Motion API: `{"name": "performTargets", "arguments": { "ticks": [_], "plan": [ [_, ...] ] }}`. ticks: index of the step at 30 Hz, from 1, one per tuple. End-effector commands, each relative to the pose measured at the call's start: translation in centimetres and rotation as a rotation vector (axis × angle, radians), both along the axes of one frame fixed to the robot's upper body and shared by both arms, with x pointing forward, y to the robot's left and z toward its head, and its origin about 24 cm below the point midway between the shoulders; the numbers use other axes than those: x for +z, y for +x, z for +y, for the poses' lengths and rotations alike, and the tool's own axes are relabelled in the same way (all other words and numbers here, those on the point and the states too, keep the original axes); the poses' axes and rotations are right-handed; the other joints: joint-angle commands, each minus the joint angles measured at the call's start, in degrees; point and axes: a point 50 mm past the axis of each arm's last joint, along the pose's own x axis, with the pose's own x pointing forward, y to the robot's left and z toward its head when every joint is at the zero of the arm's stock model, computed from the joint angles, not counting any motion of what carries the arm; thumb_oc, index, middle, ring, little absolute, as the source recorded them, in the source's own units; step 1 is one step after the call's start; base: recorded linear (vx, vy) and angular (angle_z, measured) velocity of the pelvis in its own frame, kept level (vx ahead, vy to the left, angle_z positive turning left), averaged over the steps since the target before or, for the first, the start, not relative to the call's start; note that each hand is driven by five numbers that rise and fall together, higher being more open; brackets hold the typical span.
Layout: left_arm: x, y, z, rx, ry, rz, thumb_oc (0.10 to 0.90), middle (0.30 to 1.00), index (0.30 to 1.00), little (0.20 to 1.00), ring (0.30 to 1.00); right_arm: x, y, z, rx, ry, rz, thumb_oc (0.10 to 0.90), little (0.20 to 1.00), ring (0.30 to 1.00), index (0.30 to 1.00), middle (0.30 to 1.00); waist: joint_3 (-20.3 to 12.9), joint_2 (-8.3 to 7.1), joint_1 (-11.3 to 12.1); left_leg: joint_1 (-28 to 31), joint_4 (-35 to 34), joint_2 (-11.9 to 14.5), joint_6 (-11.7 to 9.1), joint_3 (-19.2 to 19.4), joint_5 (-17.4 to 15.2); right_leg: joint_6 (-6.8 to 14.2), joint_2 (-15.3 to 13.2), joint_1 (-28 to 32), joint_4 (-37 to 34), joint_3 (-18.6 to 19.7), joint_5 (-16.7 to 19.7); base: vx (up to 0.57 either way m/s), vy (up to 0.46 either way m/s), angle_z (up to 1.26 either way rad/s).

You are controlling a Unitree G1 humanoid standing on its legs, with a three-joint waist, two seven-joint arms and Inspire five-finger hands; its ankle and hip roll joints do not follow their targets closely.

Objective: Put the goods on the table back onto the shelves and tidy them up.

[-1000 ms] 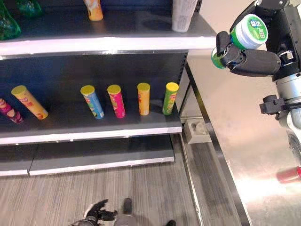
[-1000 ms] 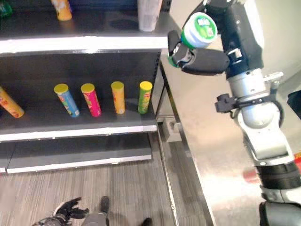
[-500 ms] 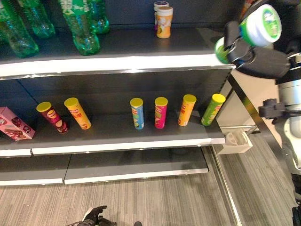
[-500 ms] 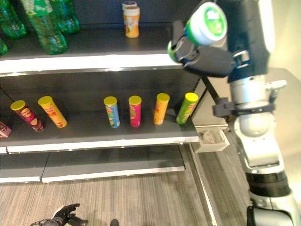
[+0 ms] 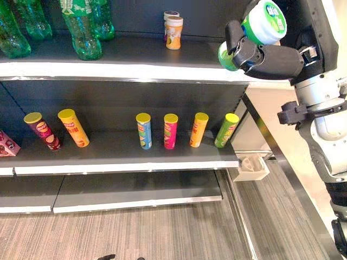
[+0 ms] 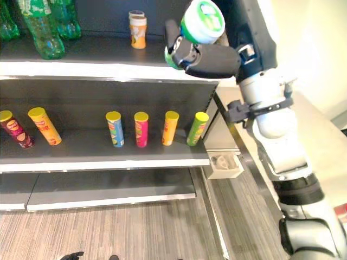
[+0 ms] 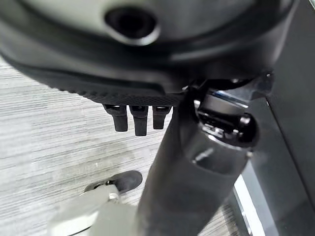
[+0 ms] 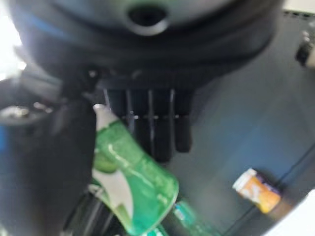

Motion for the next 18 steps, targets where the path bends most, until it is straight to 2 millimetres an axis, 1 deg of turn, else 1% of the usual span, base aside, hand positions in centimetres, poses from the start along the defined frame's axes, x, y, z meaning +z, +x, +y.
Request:
{"name": "performTargets", "arguments": {
  "ticks": [1, 2, 6, 7, 8, 12, 15, 18],
  "plan": [
    [0.4, 0.8, 0.8, -0.006, 0.012, -0.022, 0.8, 0.9, 0.9, 0.9, 0.9, 4.5, -0.2, 0.0, 0.042, 0.039, -0.104, 0.4, 0.3, 0.3, 0.3, 0.3, -4.43, -0.75, 2.19, 1.11, 0.22, -0.12, -0.08, 1.67, -6.25, 1.87, -2.96, -4.47, 3.4, 1.05, -0.09, 0.08, -0.121, 0.19],
    [0.4, 0.7, 0.9, 0.0, 0.007, -0.019, 0.8, 0.9, 0.9, 0.9, 0.9, 4.6, 0.7, 0.0, 0.065, 0.045, -0.042, 0.4, 0.3, 0.3, 0.3, 0.3, -4.67, -1.41, 2.75, 0.94, 0.22, 0.46, -0.59, 1.06, -6.02, 1.68, -2.64, -3.76, 3.31, 0.19, -0.48, 0.06, -0.089, 0.21],
    [0.4, 0.4, 1.0, 0.009, 0.003, -0.012, 0.8, 0.9, 0.9, 0.9, 0.9, 5.2, 2.0, -0.1, 0.101, 0.07, 0.03, 0.4, 0.3, 0.3, 0.3, 0.3, -4.85, -1.95, 3.36, 0.78, 0.22, 1.11, -1.15, 0.24, -5.76, 1.38, -2.24, -2.88, 3.2, -1.23, -1.07, 0.04, -0.063, 0.25],
    [0.4, 0.4, 1.0, 0.009, 0.002, -0.012, 0.8, 0.9, 0.9, 0.9, 0.9, 5.2, 2.0, -0.1, 0.101, 0.07, 0.03, 0.4, 0.3, 0.3, 0.3, 0.3, -4.84, -1.92, 3.33, 0.78, 0.22, 1.12, -1.15, 0.23, -5.76, 1.38, -2.24, -2.87, 3.19, -1.25, -1.07, 0.05, -0.053, 0.26],
    [0.5, 0.4, 1.3, 0.011, 0.007, -0.011, 0.8, 0.9, 0.9, 0.9, 0.9, 5.5, 3.2, -0.2, 0.097, 0.066, 0.089, 0.4, 0.3, 0.3, 0.3, 0.3, -4.98, -2.48, 3.92, 0.67, 0.22, 1.45, -1.43, -0.05, -5.6, 1.36, -2.12, -2.54, 3.26, -1.77, -1.23, 0.05, -0.047, 0.21],
    [0.5, 0.5, 1.3, 0.013, 0.004, -0.014, 0.8, 0.9, 0.9, 0.9, 0.9, 5.8, 4.0, 0.2, 0.117, 0.052, 0.133, 0.4, 0.3, 0.3, 0.3, 0.3, -5.05, -2.69, 4.33, 0.59, 0.22, 1.65, -1.6, -0.43, -5.48, 1.37, -2.0, -2.19, 3.22, -2.21, -1.35, 0.03, -0.023, 0.07],
    [0.7, 1.1, 1.5, 0.011, 0.007, -0.037, 0.8, 0.9, 0.9, 0.9, 0.9, 6.4, 6.0, -1.2, 0.021, 0.083, 0.196, 0.4, 0.3, 0.3, 0.3, 0.3, -5.07, -3.42, 5.33, 0.41, 0.22, 1.62, -1.64, -1.14, -5.35, 1.45, -2.12, -1.76, 3.51, -3.02, -1.52, 0.03, -0.009, 0.17],
    [0.7, 1.3, 1.4, 0.009, 0.005, -0.043, 0.8, 0.9, 0.9, 0.9, 0.9, 6.5, 6.5, -1.6, -0.008, 0.095, 0.207, 0.4, 0.3, 0.3, 0.3, 0.3, -5.0, -3.58, 5.61, 0.36, 0.22, 1.56, -1.57, -1.41, -5.35, 1.47, -2.22, -1.66, 3.75, -3.28, -1.62, 0.02, 0.003, 0.06]
  ]
}}
